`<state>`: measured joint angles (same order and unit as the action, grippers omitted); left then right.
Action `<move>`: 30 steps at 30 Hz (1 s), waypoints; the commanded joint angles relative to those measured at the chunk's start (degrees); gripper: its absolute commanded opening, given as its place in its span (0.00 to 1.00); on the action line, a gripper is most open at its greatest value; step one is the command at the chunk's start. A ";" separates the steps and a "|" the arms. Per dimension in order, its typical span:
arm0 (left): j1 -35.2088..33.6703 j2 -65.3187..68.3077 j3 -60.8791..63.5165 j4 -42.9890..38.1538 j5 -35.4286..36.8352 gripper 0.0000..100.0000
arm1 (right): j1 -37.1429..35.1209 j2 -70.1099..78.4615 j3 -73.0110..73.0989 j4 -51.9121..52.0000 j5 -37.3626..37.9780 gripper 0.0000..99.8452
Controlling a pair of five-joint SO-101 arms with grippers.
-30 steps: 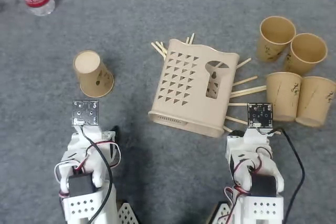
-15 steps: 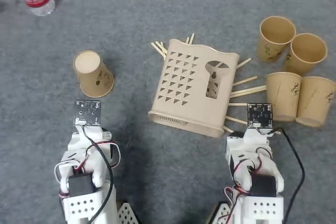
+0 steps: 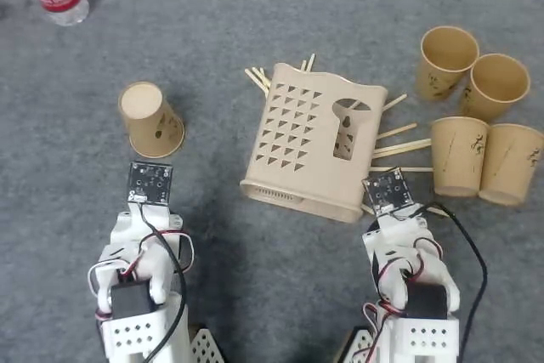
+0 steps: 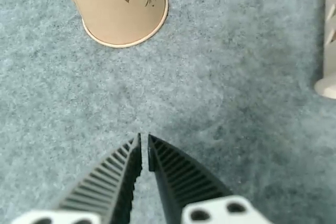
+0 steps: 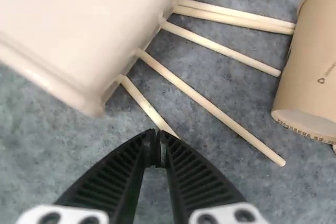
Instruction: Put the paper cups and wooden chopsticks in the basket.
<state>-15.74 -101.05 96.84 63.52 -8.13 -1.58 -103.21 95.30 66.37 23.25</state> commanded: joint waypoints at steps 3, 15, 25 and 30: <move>0.18 -0.62 -0.22 -0.44 -0.88 0.02 | 0.57 -0.75 -5.54 0.13 1.05 0.01; 0.18 -0.62 -0.22 -0.44 -0.88 0.02 | 0.31 -0.75 -16.18 -4.18 1.05 0.01; 0.18 -0.62 -0.22 -0.09 -0.88 0.02 | 0.13 -0.75 -22.86 -11.65 1.05 0.01; 0.18 -0.53 -0.22 -0.09 -0.88 0.02 | 0.13 -0.75 -28.04 -11.30 0.79 0.01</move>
<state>-15.74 -101.05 96.84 63.52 -8.31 -1.58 -103.65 72.35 56.00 23.60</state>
